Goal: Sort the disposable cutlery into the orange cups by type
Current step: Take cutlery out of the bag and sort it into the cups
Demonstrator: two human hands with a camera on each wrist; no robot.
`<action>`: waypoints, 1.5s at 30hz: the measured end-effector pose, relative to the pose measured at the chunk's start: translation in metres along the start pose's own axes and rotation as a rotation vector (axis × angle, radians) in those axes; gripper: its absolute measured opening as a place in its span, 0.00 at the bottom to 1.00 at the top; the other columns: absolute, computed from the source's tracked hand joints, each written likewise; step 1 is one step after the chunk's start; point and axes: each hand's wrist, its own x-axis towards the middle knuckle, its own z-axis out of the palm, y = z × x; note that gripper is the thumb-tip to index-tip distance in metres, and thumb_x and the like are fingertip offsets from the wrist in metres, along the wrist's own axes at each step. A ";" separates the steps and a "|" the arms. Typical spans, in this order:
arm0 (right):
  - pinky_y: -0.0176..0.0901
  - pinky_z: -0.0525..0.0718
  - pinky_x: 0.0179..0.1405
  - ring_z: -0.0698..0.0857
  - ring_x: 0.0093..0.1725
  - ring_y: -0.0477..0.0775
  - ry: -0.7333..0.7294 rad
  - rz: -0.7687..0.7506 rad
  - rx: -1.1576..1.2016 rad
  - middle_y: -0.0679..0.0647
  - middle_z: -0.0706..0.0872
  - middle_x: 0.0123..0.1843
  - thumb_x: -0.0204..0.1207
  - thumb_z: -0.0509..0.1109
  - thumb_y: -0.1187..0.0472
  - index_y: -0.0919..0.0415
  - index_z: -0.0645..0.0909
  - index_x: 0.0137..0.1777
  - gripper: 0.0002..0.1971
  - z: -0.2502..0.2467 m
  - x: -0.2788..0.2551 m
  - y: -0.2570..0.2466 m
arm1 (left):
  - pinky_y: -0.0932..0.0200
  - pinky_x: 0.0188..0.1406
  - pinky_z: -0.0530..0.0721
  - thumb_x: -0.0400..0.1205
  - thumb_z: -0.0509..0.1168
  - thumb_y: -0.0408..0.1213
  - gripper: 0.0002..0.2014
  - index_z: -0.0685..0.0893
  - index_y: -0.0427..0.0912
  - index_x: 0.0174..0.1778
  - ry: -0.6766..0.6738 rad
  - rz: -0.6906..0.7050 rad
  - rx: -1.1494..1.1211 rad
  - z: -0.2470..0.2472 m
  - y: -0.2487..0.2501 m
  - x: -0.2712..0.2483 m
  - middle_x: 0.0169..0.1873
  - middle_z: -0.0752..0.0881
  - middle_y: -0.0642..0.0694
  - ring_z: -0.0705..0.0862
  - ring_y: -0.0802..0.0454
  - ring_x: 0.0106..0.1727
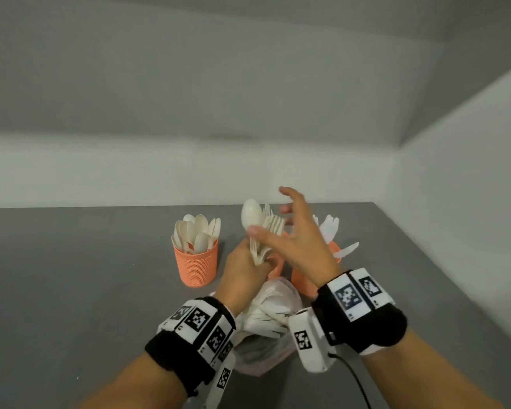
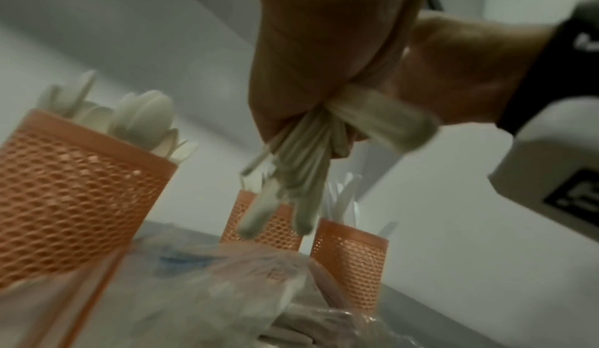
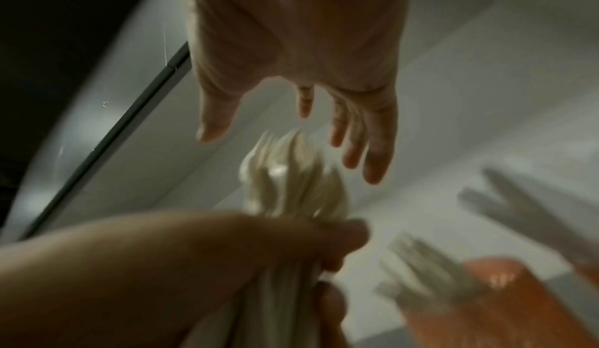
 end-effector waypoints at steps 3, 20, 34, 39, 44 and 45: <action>0.46 0.80 0.63 0.78 0.62 0.50 0.067 0.029 0.010 0.50 0.75 0.63 0.62 0.81 0.54 0.44 0.64 0.71 0.39 0.021 -0.006 0.009 | 0.57 0.51 0.86 0.78 0.66 0.32 0.14 0.78 0.40 0.59 0.031 0.089 0.093 0.011 0.006 -0.004 0.49 0.87 0.48 0.86 0.57 0.51; 0.55 0.84 0.57 0.85 0.53 0.58 -0.238 0.260 0.547 0.61 0.86 0.50 0.66 0.71 0.69 0.62 0.78 0.62 0.22 0.008 -0.010 0.020 | 0.64 0.31 0.84 0.77 0.67 0.31 0.05 0.83 0.37 0.36 -0.587 -0.384 -0.531 -0.021 0.011 -0.023 0.26 0.85 0.47 0.85 0.56 0.28; 0.33 0.82 0.21 0.80 0.19 0.40 0.008 0.151 0.071 0.60 0.81 0.33 0.82 0.62 0.62 0.76 0.76 0.48 0.13 0.012 -0.023 0.027 | 0.59 0.44 0.86 0.80 0.64 0.26 0.14 0.81 0.31 0.61 -0.303 -0.226 -0.550 -0.018 0.007 -0.017 0.43 0.85 0.34 0.84 0.52 0.34; 0.48 0.85 0.30 0.82 0.27 0.50 0.100 0.171 0.179 0.56 0.80 0.36 0.77 0.68 0.62 0.65 0.76 0.54 0.09 0.009 -0.019 0.027 | 0.61 0.39 0.85 0.80 0.64 0.26 0.07 0.84 0.34 0.51 -0.332 -0.232 -0.525 -0.023 0.006 -0.016 0.32 0.87 0.43 0.85 0.51 0.33; 0.34 0.77 0.28 0.78 0.24 0.45 0.078 0.170 0.303 0.52 0.79 0.31 0.81 0.63 0.62 0.60 0.76 0.45 0.04 -0.003 -0.011 0.017 | 0.59 0.34 0.88 0.79 0.64 0.26 0.08 0.88 0.38 0.44 -0.385 -0.344 -0.633 -0.034 0.002 -0.015 0.35 0.89 0.38 0.89 0.49 0.32; 0.33 0.78 0.28 0.77 0.24 0.45 0.083 0.165 0.304 0.52 0.79 0.32 0.82 0.61 0.62 0.60 0.76 0.43 0.06 -0.004 -0.010 0.013 | 0.58 0.33 0.88 0.78 0.64 0.27 0.08 0.88 0.38 0.43 -0.382 -0.370 -0.676 -0.036 0.001 -0.014 0.36 0.89 0.37 0.89 0.48 0.32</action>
